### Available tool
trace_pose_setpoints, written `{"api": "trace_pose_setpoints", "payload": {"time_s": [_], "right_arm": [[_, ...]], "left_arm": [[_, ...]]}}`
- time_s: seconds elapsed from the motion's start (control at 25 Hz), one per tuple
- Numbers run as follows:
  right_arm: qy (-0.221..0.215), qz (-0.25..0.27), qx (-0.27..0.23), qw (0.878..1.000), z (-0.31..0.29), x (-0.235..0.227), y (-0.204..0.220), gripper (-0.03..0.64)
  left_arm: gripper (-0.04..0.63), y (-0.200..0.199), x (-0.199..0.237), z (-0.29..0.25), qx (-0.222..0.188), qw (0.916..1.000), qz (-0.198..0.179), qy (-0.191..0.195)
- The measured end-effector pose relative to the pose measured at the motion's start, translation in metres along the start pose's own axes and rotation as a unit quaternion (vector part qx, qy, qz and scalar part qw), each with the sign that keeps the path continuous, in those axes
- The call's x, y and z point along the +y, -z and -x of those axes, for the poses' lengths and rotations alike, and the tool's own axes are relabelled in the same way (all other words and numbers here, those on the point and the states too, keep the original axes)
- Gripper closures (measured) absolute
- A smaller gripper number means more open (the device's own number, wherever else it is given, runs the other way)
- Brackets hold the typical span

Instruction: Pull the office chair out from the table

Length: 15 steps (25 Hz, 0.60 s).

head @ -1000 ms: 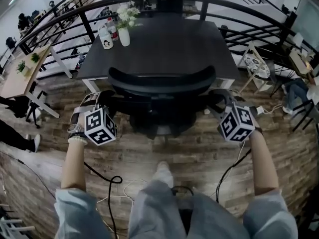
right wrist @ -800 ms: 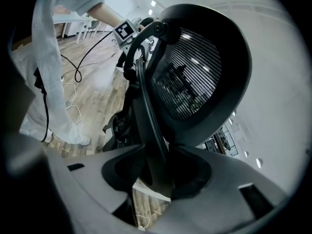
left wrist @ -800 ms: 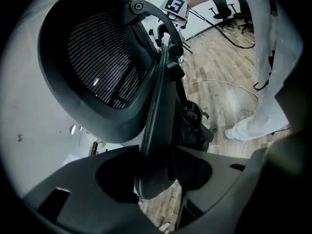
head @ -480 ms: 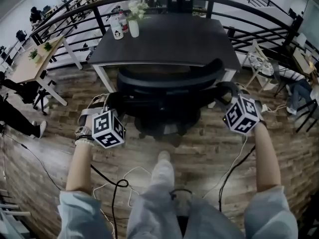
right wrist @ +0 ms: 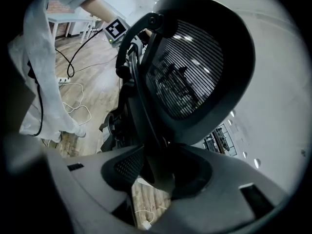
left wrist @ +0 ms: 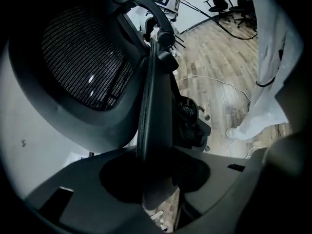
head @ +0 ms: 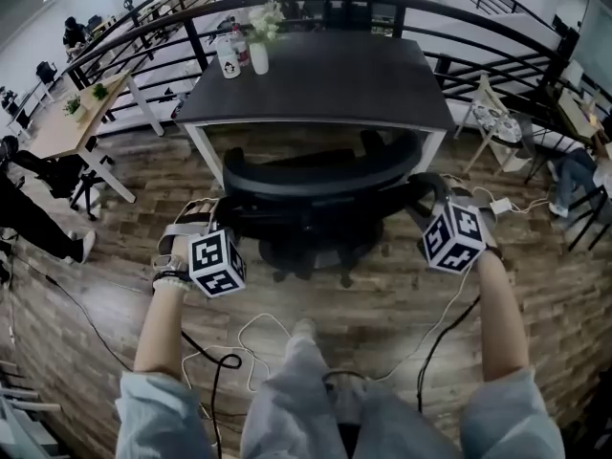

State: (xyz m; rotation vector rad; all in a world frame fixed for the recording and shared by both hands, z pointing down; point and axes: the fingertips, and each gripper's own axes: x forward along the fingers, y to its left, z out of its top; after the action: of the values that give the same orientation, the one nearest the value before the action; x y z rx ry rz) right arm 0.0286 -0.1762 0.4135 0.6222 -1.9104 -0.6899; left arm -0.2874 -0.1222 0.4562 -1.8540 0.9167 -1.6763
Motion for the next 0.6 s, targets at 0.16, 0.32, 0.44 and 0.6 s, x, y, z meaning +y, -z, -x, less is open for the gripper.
{"api": "trace_pose_setpoints", "payload": {"time_s": [0.16,0.32,0.44,0.6], "right_arm": [[0.005,-0.004,0.004,1.0,0.013,0.012,0.002,0.451],[0.007,-0.004,0.011,1.0,0.023,0.025,0.001,0.449],[0.008,0.0,0.017,1.0,0.033,0.034,0.001,0.448],[0.011,0.001,0.025,1.0,0.042,0.043,0.002,0.448]], "left_arm": [[0.44,-0.005,-0.013,0.012,-0.01,0.9999,-0.003,0.006],[0.44,-0.005,-0.025,0.024,-0.016,0.9998,-0.002,0.007],[0.442,-0.007,-0.033,0.032,-0.023,0.9997,-0.005,0.002],[0.442,-0.01,-0.042,0.04,-0.035,0.9993,-0.006,0.007]]}}
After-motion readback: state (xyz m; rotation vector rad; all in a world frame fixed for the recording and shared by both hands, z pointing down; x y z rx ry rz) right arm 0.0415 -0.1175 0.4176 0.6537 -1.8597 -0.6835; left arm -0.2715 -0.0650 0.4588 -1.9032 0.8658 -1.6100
